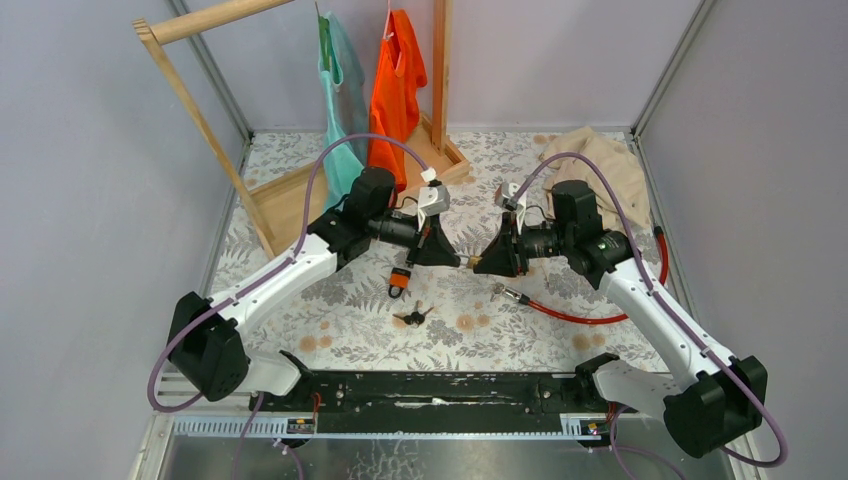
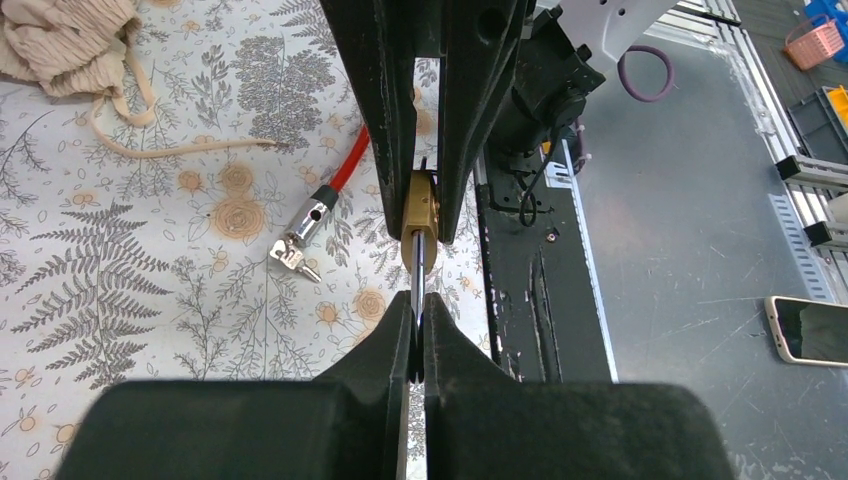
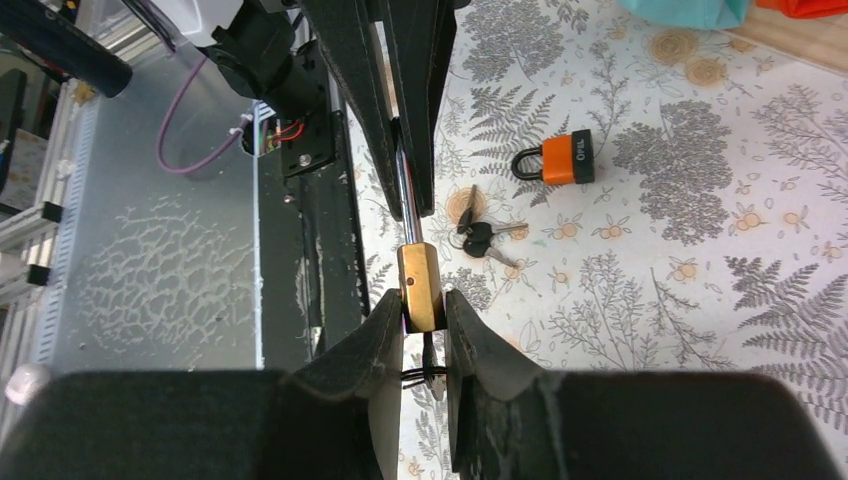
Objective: Lock with the key
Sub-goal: Lock the lock.
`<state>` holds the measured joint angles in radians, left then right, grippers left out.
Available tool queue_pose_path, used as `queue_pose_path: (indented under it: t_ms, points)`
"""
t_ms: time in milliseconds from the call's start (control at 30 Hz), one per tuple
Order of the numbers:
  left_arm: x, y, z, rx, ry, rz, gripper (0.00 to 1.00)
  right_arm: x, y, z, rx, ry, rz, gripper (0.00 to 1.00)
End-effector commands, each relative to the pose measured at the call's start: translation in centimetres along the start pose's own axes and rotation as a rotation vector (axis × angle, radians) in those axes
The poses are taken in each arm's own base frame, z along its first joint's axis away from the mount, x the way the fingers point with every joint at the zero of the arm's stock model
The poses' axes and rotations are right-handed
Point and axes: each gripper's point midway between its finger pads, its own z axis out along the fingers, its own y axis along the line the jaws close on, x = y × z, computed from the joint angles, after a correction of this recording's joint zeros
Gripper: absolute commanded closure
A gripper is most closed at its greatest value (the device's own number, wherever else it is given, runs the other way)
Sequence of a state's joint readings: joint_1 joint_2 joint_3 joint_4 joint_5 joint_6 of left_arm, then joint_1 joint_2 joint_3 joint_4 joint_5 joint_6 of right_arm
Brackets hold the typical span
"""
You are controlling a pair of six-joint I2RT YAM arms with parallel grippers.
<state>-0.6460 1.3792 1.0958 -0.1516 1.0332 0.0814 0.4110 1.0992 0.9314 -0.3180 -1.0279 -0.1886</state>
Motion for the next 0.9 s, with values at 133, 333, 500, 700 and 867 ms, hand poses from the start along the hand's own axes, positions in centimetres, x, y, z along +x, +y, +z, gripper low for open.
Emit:
queue_pose_path:
  t_ms: [133, 333, 500, 700, 867]
  points:
    - [-1.4, -1.4, -0.6, 0.053, -0.078, 0.062, 1.0, -2.9, -2.7, -0.8, 0.178, -0.032, -0.297, 0.73]
    - [-1.8, -0.4, -3.2, -0.042, -0.101, 0.121, 1.0, -3.0, -2.7, -2.1, 0.224, -0.022, -0.337, 0.16]
    - [-1.3, -0.4, -3.5, -0.051, -0.096, 0.145, 1.0, -3.0, -1.8, -2.7, 0.191, -0.015, -0.347, 0.17]
    - [-1.3, -0.1, -3.3, -0.042, -0.092, 0.132, 1.0, -3.9, -0.9, -2.1, 0.126, -0.047, -0.309, 0.27]
    - [-0.9, 0.0, -3.2, -0.04, -0.087, 0.125, 1.0, -4.7, -0.3, -1.7, 0.067, -0.071, -0.267, 0.38]
